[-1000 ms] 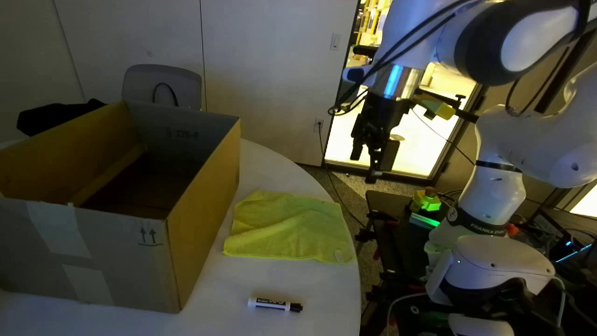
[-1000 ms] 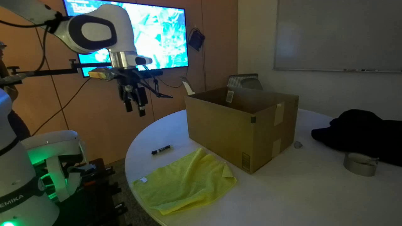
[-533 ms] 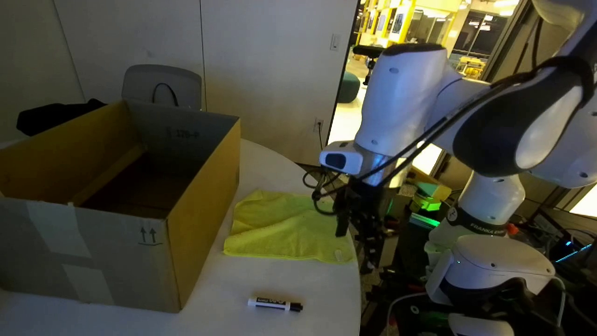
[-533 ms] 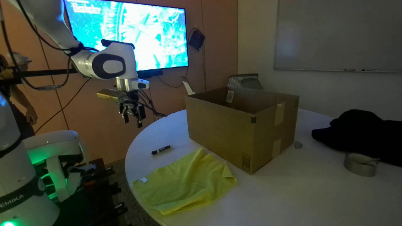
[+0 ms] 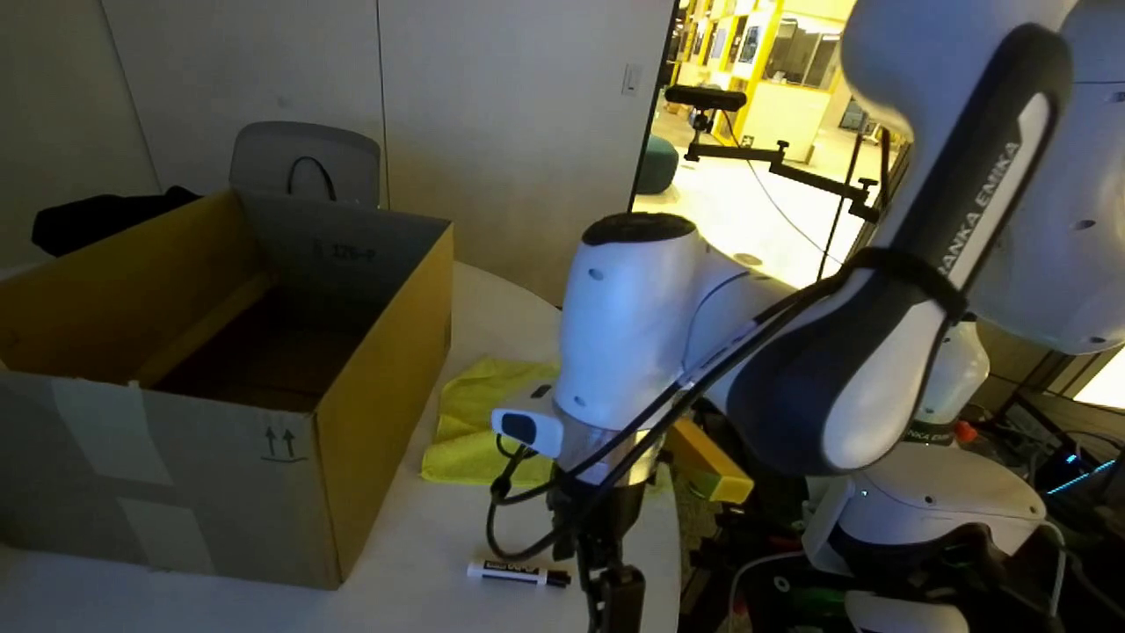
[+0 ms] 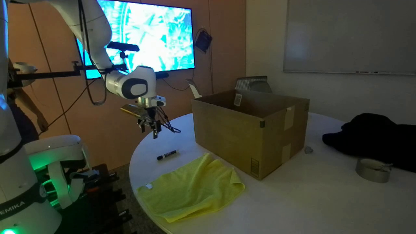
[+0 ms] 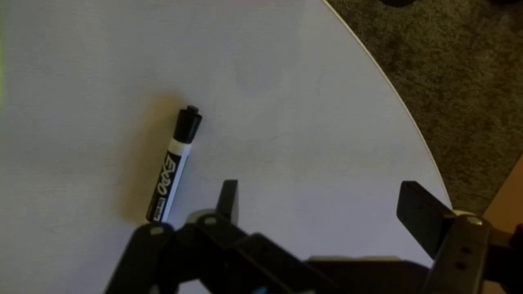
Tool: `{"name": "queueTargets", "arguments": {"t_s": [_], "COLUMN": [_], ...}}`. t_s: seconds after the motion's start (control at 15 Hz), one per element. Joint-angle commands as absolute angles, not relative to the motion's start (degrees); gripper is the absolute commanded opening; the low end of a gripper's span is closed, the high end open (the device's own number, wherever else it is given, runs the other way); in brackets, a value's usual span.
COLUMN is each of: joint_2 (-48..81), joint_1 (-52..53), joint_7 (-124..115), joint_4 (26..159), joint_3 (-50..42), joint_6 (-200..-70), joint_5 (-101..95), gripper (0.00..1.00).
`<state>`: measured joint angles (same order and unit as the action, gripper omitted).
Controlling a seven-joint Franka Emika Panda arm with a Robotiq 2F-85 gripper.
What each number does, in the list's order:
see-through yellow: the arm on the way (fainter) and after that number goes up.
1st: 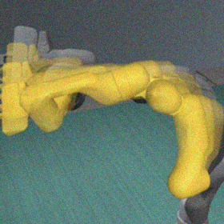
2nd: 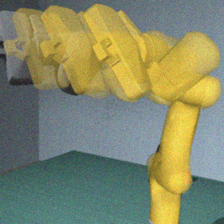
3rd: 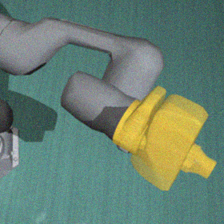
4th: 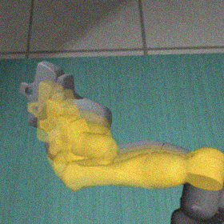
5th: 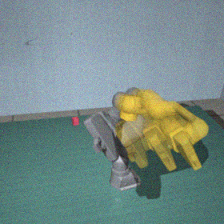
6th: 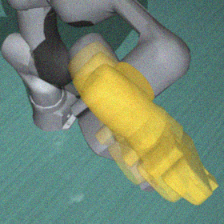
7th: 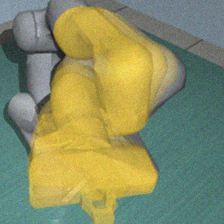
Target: Put the marker on the towel, fold the towel, and then put the folded towel in the box
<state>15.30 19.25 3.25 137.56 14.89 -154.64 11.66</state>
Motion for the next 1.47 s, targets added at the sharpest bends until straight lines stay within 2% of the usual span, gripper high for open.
{"name": "queueTargets", "arguments": {"t_s": [0.0,0.6,0.67,0.73,1.0,1.33,1.4], "joint_2": [22.7,28.8,29.3,29.4,30.7,30.2,29.8], "joint_1": [17.7,17.9,18.1,17.7,17.6,17.6,17.1], "joint_7": [0.6,-1.7,-2.1,-1.8,-1.6,-1.6,-1.2], "joint_4": [132.0,133.3,133.2,133.1,132.4,132.4,132.5], "joint_3": [15.6,10.9,10.3,10.4,10.0,9.1,9.2], "joint_6": [-158.1,-162.6,-162.7,-162.3,-161.5,-161.2,-160.9], "joint_5": [11.0,4.5,3.4,2.8,0.9,-1.0,-1.0], "gripper": [1.00,1.00,0.91,0.75,0.42,0.05,0.03]}}
